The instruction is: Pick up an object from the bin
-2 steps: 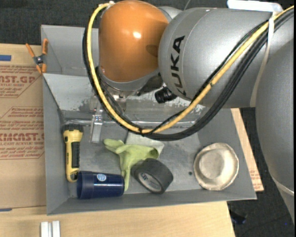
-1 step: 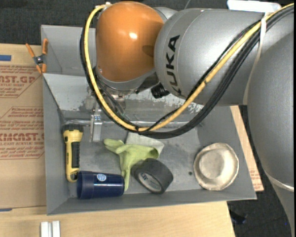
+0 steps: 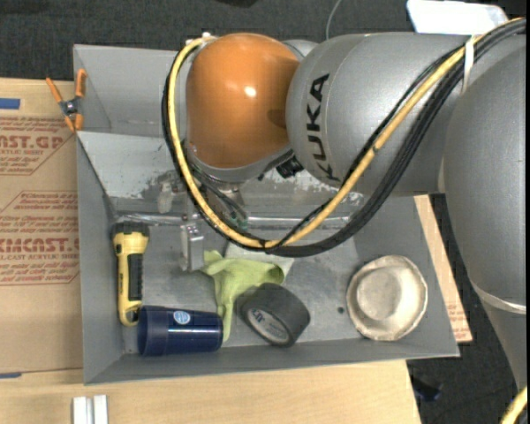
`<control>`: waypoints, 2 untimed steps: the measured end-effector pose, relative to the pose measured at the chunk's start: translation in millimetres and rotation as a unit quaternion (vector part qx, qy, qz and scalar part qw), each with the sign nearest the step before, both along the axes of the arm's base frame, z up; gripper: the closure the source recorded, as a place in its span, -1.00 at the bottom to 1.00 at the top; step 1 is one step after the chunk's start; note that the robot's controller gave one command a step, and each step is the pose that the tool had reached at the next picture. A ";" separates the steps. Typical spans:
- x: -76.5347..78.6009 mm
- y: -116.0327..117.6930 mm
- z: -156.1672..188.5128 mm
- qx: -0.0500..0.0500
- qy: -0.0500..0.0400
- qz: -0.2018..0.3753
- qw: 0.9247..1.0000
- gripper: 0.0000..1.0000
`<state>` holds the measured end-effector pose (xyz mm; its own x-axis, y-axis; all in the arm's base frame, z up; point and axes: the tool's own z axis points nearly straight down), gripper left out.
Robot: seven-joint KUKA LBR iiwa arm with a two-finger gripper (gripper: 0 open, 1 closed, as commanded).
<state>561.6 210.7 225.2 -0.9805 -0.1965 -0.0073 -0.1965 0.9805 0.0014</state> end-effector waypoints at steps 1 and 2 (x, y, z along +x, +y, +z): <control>-9.7 -5.8 -28.6 0.001 0.001 -0.094 0.996 -1.00; 4.2 -37.3 -67.0 0.001 -0.001 0.000 1.000 -1.00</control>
Offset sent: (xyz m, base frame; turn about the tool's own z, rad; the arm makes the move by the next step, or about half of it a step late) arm 0.0060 -0.0420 -0.0705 0.0019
